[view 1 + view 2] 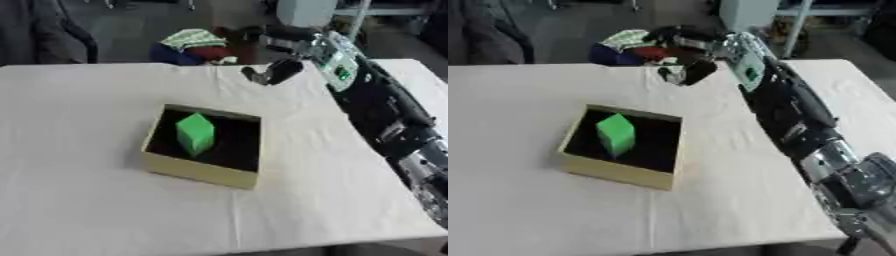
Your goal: Pick up objects on the table and place them in the box.
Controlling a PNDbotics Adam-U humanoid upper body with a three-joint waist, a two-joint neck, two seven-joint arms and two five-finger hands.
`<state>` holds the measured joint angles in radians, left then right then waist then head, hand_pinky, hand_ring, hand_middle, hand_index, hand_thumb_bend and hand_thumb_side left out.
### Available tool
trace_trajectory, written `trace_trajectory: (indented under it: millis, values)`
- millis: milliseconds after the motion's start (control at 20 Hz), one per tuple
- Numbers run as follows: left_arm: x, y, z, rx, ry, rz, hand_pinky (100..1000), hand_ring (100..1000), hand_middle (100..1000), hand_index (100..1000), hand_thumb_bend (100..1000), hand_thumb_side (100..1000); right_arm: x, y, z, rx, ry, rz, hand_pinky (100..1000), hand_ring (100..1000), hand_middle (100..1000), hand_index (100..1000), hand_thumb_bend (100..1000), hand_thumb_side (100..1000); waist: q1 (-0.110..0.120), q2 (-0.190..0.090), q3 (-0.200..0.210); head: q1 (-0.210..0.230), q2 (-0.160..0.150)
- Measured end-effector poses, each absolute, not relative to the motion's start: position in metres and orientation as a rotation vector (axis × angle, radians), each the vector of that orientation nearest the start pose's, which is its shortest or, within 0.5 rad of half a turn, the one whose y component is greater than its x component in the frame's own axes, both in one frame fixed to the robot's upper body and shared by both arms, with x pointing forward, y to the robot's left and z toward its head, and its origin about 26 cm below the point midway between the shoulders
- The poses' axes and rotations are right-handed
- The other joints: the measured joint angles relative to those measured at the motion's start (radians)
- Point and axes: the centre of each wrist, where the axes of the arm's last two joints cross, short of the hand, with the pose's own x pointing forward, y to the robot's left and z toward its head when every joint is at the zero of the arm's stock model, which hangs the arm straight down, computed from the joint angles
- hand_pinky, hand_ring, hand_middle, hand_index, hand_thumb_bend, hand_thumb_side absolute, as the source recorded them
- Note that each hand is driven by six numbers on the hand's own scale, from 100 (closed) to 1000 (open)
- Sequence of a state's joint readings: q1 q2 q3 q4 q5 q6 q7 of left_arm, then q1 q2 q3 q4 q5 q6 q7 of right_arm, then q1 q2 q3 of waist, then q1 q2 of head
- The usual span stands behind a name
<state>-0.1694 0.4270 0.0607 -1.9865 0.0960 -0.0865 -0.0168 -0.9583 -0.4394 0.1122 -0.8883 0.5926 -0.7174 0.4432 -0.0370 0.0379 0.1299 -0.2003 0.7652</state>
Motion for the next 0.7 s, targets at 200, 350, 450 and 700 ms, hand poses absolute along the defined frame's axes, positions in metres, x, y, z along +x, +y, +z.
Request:
trace_trajectory:
  millis: [200, 350, 450, 700]
  values:
    - [0.286, 0.303, 0.176, 0.190, -2.219, -0.377, 672, 539, 501, 659, 100, 485, 0.477, -0.299, 0.208, -0.472, -1.961, 1.640, 861, 870, 915, 1000, 100, 252, 0.004, 0.001, -0.002, 0.005, 0.000]
    - [0.286, 0.303, 0.176, 0.190, -2.220, -0.377, 672, 540, 501, 659, 100, 484, 0.474, -0.305, 0.213, -0.480, -1.970, 1.617, 861, 867, 910, 1000, 100, 233, 0.005, 0.002, -0.003, 0.006, 0.000]
    - [0.286, 0.303, 0.176, 0.192, -2.221, -0.377, 672, 540, 501, 659, 100, 483, 0.472, -0.307, 0.214, -0.479, -1.973, 1.606, 861, 865, 908, 1000, 100, 228, 0.006, 0.003, -0.003, 0.006, 0.000]
    - [0.286, 0.302, 0.176, 0.192, -2.227, -0.377, 672, 540, 501, 659, 100, 482, 0.470, -0.309, 0.216, -0.475, -1.977, 1.591, 861, 864, 904, 1000, 100, 219, 0.011, 0.004, 0.000, 0.009, 0.000]
